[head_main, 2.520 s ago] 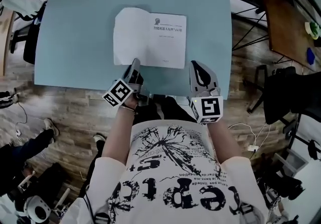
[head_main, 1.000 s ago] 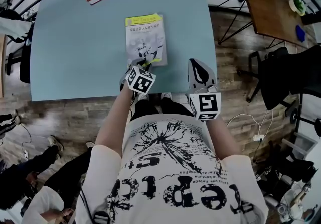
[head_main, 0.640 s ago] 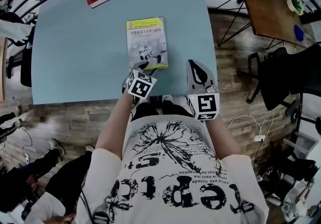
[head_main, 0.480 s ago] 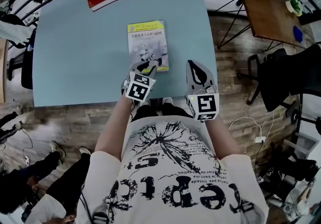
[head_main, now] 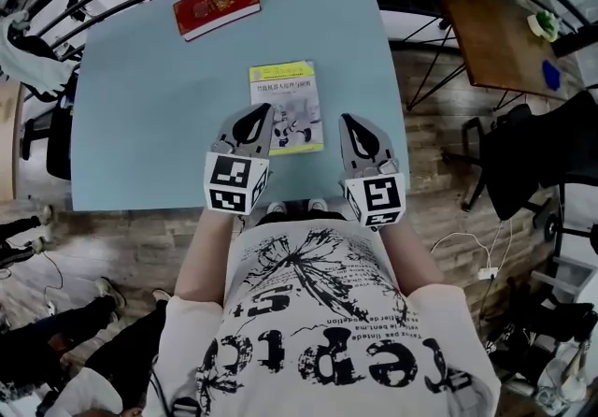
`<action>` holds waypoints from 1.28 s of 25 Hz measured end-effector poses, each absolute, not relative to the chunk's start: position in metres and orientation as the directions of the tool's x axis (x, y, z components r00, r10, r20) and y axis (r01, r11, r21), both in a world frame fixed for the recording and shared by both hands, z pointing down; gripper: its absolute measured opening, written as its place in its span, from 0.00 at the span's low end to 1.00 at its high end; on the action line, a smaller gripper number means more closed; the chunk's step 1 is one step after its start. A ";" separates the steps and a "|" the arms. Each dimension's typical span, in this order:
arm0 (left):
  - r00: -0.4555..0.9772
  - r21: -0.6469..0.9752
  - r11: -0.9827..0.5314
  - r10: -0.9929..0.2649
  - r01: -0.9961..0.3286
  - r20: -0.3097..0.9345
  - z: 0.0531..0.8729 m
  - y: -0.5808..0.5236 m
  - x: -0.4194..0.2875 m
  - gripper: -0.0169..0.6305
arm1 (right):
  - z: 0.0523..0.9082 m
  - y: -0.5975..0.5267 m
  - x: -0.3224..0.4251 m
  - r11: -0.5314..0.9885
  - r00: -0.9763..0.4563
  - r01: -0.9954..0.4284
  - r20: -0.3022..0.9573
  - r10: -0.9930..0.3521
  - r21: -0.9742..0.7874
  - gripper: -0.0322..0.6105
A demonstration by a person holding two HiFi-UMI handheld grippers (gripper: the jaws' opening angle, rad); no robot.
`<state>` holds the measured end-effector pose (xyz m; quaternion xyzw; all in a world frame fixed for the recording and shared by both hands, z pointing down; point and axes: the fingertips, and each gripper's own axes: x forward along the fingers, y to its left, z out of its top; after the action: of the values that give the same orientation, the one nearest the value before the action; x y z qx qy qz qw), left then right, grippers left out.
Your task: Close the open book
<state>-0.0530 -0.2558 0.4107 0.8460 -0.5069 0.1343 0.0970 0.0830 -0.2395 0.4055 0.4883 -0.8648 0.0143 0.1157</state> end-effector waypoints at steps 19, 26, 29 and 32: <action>0.419 0.001 -0.421 -0.903 -0.907 0.096 0.327 -0.240 -0.108 0.06 | 0.377 -0.253 0.051 0.559 -0.542 -0.825 0.157 -0.825 0.090 0.06; 0.412 0.016 -0.413 -0.905 -0.911 0.106 0.333 -0.244 -0.111 0.06 | 0.372 -0.256 0.047 0.563 -0.548 -0.820 0.145 -0.824 0.106 0.06; 0.408 0.021 -0.409 -0.906 -0.912 0.111 0.335 -0.245 -0.112 0.06 | 0.370 -0.258 0.047 0.562 -0.547 -0.820 0.137 -0.826 0.108 0.06; 0.407 0.029 -0.406 -0.906 -0.913 0.117 0.339 -0.247 -0.113 0.06 | 0.372 -0.260 0.047 0.562 -0.548 -0.821 0.138 -0.825 0.104 0.06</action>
<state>-0.1131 -0.2469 0.3392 0.8374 -0.5432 0.0412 0.0443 0.0471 -0.2600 0.3719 0.4678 -0.8796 -0.0135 0.0855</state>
